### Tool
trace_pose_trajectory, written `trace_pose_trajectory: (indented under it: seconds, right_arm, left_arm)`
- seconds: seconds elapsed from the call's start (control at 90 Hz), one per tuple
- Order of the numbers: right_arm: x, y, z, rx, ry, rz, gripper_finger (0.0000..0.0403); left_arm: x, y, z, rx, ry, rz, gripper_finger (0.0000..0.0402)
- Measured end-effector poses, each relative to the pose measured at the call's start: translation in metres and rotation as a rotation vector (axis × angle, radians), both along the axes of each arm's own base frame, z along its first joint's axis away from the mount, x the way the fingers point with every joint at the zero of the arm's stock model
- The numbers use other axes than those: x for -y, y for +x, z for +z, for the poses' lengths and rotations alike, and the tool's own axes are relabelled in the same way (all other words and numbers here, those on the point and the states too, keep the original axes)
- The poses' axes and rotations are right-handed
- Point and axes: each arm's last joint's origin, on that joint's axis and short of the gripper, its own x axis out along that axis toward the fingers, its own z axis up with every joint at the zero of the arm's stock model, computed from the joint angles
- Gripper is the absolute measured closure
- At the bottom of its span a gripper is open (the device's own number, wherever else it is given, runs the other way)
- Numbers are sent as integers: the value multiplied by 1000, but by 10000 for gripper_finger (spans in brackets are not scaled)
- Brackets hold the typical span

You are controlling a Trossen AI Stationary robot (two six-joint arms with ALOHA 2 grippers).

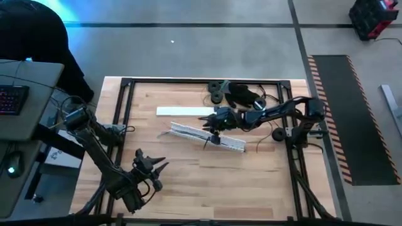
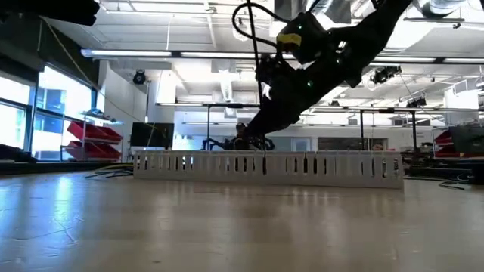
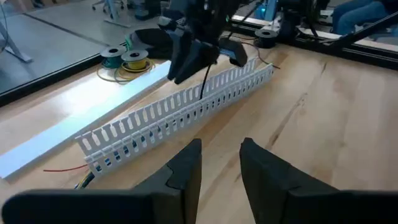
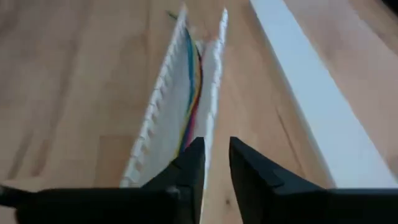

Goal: Ziptie cables
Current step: Close the white cable duct

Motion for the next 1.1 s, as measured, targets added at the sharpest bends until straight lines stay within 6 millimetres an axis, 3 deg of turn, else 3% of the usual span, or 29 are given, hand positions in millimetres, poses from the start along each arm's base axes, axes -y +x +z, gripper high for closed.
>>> trace_pose_trajectory:
  seconds: [0.156, 0.389, 0.522, 0.756, 0.922, 1.1]
  right_arm:
    - [10, 1, -20, -50, -15, -140, 338]
    - [16, 5, -30, -60, 138, 128, 355]
    - [12, 4, -33, -70, 134, 300, 367]
    - [15, 5, -28, -64, 31, 263, 370]
    - [20, 8, -10, 11, -53, 114, 342]
    - [29, 15, -2, 36, -106, 56, 272]
  left_arm:
    - [1, 1, 0, -5, -20, 1, 312]
    - [5, 3, -1, -42, -32, -34, 312]
    - [8, 6, -1, -41, -29, -48, 312]
    - [8, 6, -1, -40, -30, -53, 312]
    - [8, 7, -1, -42, -26, -51, 312]
    - [6, 8, -1, -45, -22, -42, 312]
